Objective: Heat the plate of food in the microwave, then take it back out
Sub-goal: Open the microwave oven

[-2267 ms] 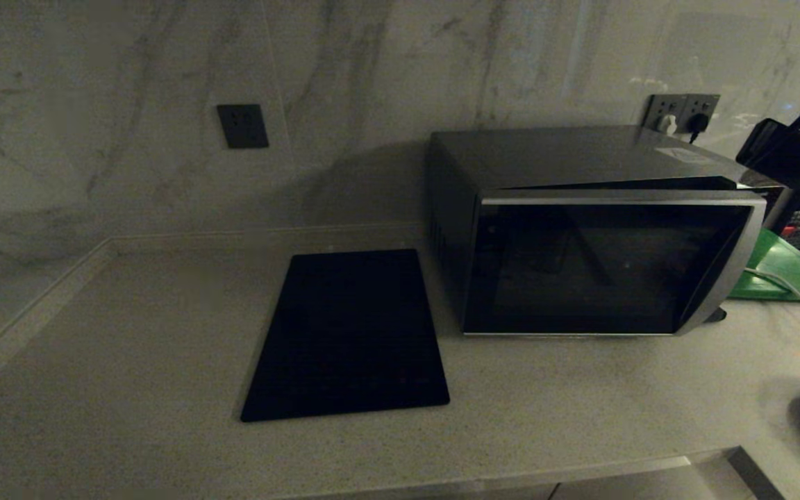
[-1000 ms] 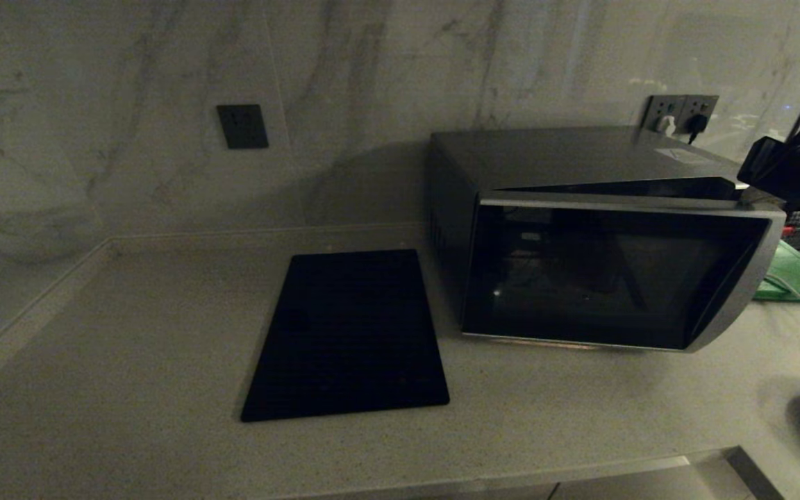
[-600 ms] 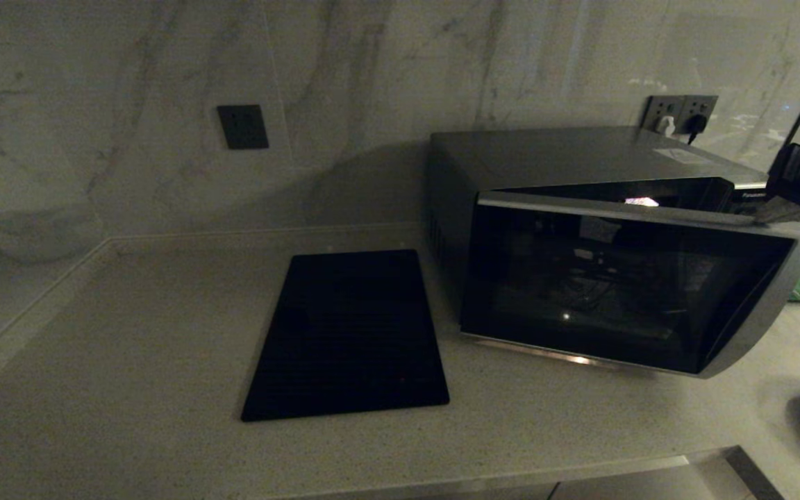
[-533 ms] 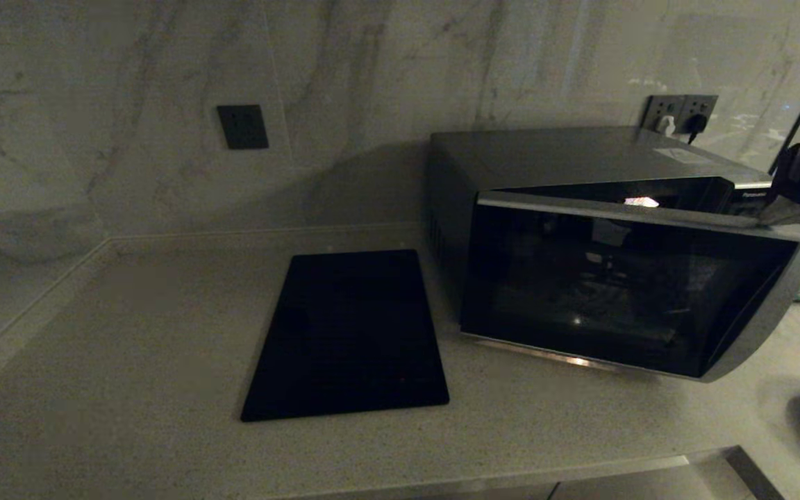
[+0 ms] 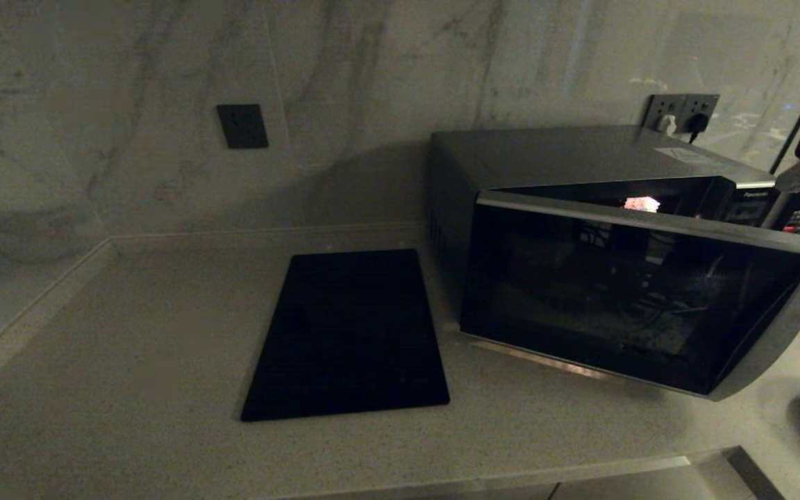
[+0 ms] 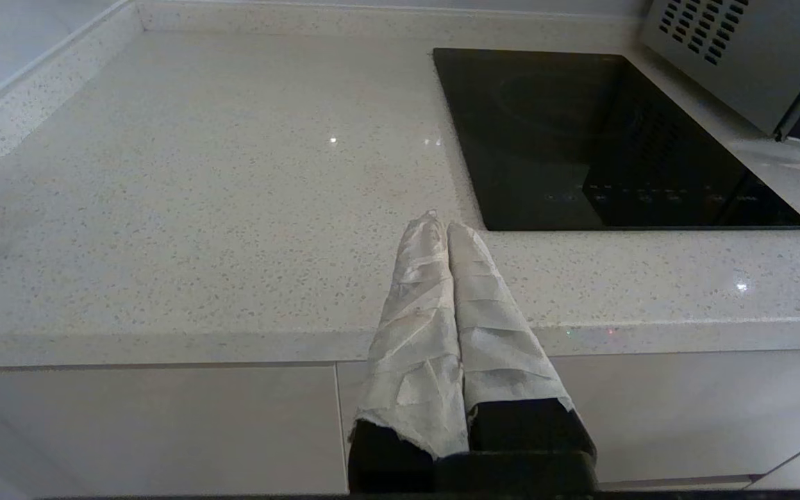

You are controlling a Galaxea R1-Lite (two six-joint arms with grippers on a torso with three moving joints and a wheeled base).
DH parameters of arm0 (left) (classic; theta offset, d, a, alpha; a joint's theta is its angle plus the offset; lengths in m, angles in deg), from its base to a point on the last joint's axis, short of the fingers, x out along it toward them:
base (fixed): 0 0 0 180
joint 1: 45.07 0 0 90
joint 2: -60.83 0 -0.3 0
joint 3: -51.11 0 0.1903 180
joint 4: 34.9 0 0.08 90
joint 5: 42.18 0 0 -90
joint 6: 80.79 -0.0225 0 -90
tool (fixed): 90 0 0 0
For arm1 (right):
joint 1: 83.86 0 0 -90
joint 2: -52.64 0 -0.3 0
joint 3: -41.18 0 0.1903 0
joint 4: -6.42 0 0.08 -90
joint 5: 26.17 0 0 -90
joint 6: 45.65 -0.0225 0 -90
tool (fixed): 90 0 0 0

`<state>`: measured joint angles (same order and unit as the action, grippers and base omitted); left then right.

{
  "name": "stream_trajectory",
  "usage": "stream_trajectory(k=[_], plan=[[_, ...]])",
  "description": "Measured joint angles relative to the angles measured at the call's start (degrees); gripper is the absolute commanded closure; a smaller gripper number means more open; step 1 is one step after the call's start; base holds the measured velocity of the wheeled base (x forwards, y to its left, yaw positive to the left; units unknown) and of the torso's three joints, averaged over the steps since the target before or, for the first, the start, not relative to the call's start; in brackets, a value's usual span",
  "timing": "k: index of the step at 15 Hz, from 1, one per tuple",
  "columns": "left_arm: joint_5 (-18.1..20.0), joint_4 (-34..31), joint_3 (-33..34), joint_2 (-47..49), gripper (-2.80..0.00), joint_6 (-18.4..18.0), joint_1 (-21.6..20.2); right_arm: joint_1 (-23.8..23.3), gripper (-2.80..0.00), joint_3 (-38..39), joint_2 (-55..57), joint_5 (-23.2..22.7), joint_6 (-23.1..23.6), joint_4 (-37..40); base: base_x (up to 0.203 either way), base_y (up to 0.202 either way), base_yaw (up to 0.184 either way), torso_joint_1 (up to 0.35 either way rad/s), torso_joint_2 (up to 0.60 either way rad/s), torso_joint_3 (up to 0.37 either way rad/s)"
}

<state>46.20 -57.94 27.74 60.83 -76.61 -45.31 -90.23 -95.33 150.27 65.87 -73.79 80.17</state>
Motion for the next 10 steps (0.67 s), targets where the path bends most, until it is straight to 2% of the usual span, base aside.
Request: stream_trajectory(k=[10], plan=[[0.0,0.0,0.0,0.0,0.00,0.0,0.0,0.0,0.00,0.0,6.7,0.4,-0.4,-1.1,0.000,0.000,0.000,0.000,0.00,0.000]])
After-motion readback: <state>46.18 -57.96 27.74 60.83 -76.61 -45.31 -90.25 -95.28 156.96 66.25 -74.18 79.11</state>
